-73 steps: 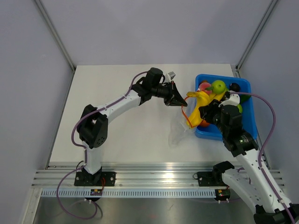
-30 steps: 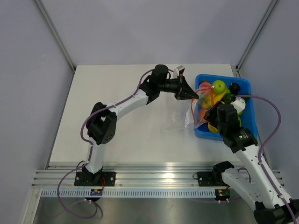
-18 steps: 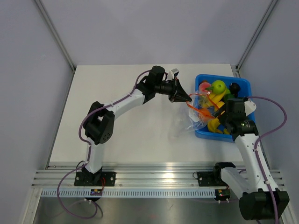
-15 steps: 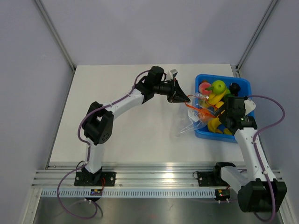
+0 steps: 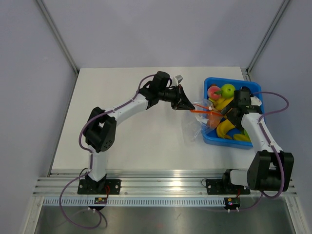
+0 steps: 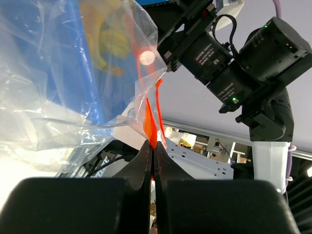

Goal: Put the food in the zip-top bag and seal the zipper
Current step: Pick up the fake fruit from the bin.

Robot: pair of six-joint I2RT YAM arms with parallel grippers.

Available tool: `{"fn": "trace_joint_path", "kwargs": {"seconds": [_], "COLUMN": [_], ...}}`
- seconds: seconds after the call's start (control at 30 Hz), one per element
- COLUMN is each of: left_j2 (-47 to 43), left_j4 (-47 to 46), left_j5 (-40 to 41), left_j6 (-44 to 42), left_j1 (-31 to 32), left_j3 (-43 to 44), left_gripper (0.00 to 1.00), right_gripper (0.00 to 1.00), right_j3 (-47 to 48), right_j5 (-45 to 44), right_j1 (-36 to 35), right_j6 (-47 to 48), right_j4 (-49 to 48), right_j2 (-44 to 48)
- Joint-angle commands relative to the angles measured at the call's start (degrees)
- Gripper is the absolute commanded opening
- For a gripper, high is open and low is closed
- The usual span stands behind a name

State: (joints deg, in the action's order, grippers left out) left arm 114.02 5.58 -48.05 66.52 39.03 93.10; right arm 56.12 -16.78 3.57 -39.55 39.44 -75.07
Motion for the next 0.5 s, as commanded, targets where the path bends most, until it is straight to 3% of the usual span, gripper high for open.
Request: {"fn": "trace_joint_path", "kwargs": {"seconds": [0.0, 0.27, 0.47], "left_j2": [-5.12, -3.72, -3.10], "left_j4": [3.88, 7.77, 11.02], "left_j5": [0.50, 2.79, 4.45], "left_j6": [-4.29, -6.75, -9.03], "left_j1": [-2.02, -2.29, -2.29], "left_j3": [0.07, 1.12, 3.84], "left_gripper": [0.00, 0.00, 0.00], "right_gripper": [0.88, 0.87, 0.86], "right_j3": [-0.56, 3.46, 6.99], "right_j5": [-3.38, 14.21, 14.15], "right_j1": [1.44, 1.44, 1.44], "right_j6": [-0.62, 6.14, 8.79], "right_j4": [-2.08, 0.09, 5.65], "right_j2": [2.72, 13.54, 15.64]}}
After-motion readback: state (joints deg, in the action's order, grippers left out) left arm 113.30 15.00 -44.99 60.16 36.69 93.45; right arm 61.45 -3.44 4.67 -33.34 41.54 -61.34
